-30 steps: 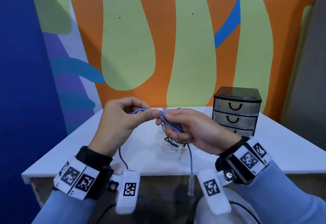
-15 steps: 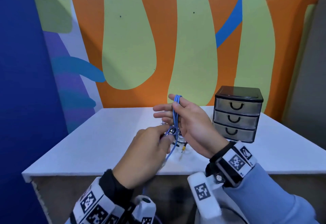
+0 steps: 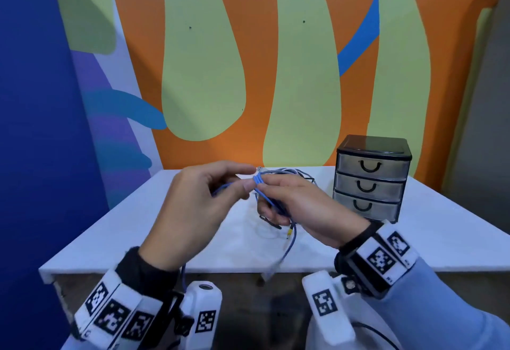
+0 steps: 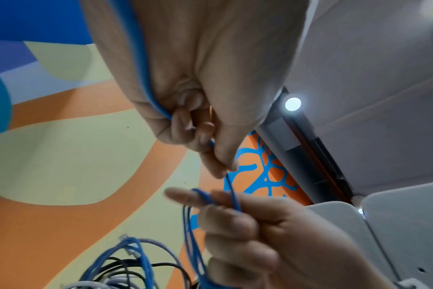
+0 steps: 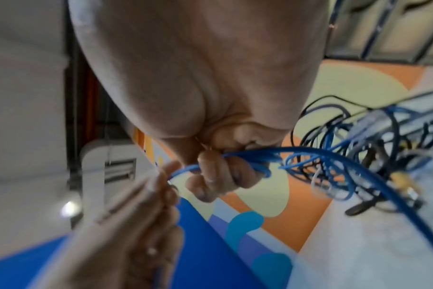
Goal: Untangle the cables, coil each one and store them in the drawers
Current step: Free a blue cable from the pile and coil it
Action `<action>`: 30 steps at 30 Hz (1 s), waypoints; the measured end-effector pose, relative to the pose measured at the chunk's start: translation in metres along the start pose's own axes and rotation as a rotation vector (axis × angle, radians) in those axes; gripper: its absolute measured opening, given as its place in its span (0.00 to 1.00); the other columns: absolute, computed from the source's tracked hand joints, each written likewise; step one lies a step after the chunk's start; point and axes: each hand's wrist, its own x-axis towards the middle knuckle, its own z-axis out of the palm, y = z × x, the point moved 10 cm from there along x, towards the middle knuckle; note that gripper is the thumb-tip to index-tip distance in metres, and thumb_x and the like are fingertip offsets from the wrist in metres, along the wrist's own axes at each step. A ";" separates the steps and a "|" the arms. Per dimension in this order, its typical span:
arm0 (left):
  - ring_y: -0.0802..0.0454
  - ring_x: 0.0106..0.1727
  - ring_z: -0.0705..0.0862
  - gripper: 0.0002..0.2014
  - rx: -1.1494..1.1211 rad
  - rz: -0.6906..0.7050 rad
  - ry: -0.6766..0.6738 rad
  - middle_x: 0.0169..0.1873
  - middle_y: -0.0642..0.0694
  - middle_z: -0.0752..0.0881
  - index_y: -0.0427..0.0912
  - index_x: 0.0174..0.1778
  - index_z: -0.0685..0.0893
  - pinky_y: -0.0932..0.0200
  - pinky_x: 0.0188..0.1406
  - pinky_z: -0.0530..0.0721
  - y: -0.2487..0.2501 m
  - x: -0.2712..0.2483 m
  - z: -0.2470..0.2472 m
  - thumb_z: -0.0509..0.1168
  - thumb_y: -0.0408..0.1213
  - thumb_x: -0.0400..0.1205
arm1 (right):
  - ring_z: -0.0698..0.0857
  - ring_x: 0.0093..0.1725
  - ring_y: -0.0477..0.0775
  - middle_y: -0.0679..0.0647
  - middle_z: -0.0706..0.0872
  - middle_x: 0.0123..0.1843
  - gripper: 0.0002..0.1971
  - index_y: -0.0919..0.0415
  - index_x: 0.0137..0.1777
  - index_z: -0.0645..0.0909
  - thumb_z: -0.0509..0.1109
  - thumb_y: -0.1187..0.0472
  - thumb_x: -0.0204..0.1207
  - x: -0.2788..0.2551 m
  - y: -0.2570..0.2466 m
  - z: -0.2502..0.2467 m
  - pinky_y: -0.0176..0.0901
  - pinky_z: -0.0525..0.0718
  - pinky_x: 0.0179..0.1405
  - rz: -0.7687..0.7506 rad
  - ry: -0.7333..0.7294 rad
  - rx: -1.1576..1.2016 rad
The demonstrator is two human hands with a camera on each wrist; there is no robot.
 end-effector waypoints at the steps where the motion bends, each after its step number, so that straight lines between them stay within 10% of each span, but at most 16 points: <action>1: 0.49 0.44 0.93 0.09 -0.052 -0.001 0.018 0.38 0.52 0.95 0.52 0.57 0.94 0.44 0.53 0.90 -0.003 0.001 -0.003 0.78 0.41 0.82 | 0.66 0.29 0.51 0.54 0.75 0.32 0.16 0.57 0.52 0.87 0.58 0.58 0.94 -0.004 -0.006 0.004 0.47 0.62 0.35 -0.002 -0.051 0.053; 9: 0.44 0.48 0.90 0.04 -0.026 0.171 0.131 0.45 0.49 0.91 0.46 0.50 0.96 0.38 0.46 0.86 -0.014 -0.004 -0.003 0.79 0.38 0.80 | 0.56 0.30 0.48 0.49 0.62 0.33 0.16 0.56 0.42 0.73 0.59 0.52 0.93 -0.015 -0.001 0.007 0.35 0.56 0.24 0.119 -0.086 0.157; 17: 0.49 0.47 0.84 0.10 0.368 0.359 0.242 0.49 0.48 0.85 0.47 0.59 0.96 0.58 0.47 0.82 0.007 -0.018 0.000 0.77 0.36 0.83 | 0.51 0.27 0.46 0.48 0.57 0.32 0.18 0.53 0.39 0.70 0.58 0.49 0.93 -0.022 0.003 0.018 0.38 0.52 0.24 0.139 -0.143 0.368; 25: 0.46 0.62 0.93 0.18 -0.501 -0.221 0.095 0.55 0.45 0.96 0.43 0.65 0.93 0.57 0.65 0.89 -0.031 -0.024 0.023 0.61 0.22 0.90 | 0.57 0.22 0.41 0.46 0.59 0.30 0.18 0.53 0.40 0.71 0.57 0.50 0.93 -0.022 -0.004 0.030 0.40 0.53 0.25 0.108 -0.233 0.608; 30: 0.41 0.60 0.93 0.19 -0.528 -0.208 0.062 0.53 0.40 0.95 0.43 0.69 0.89 0.54 0.65 0.89 -0.024 -0.029 0.028 0.72 0.24 0.84 | 0.57 0.24 0.44 0.48 0.64 0.30 0.16 0.56 0.43 0.74 0.58 0.51 0.93 -0.017 -0.009 0.016 0.38 0.55 0.28 0.055 -0.111 0.603</action>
